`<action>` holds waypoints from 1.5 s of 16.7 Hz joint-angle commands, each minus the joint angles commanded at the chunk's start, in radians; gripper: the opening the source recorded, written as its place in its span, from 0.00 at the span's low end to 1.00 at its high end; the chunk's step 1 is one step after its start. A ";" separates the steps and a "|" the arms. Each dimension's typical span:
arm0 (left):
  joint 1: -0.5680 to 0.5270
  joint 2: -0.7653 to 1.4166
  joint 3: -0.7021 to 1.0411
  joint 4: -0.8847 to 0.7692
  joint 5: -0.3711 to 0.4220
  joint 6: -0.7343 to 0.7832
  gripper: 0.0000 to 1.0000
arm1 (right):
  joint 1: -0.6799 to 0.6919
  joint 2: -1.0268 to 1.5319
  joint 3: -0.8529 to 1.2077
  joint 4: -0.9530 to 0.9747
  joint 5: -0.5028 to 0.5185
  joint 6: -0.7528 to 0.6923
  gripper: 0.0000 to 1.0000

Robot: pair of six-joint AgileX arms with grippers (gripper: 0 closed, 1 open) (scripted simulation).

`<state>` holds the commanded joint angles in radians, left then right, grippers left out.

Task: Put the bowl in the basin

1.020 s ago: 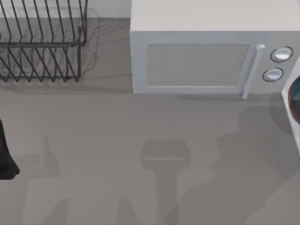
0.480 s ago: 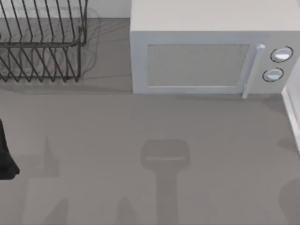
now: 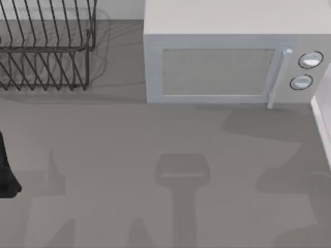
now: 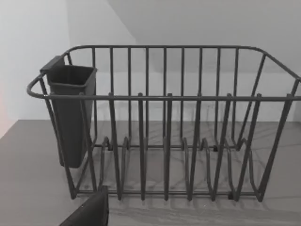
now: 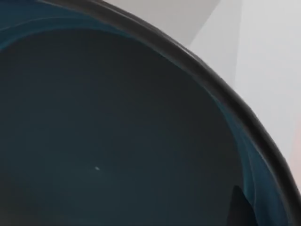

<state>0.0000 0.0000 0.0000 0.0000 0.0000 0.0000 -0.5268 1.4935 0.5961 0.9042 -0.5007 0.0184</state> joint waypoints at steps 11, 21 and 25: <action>0.000 0.000 0.000 0.000 0.000 0.000 1.00 | 0.000 0.166 -0.011 0.168 -0.010 0.003 0.00; 0.000 0.000 0.000 0.000 0.000 0.000 1.00 | -0.002 0.684 -0.102 0.787 0.006 -0.006 0.00; 0.000 0.000 0.000 0.000 0.000 0.000 1.00 | -0.001 0.723 -0.107 0.830 0.008 -0.004 0.00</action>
<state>0.0000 0.0000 0.0000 0.0000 0.0000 0.0000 -0.5280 2.2164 0.4893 1.7342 -0.4924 0.0146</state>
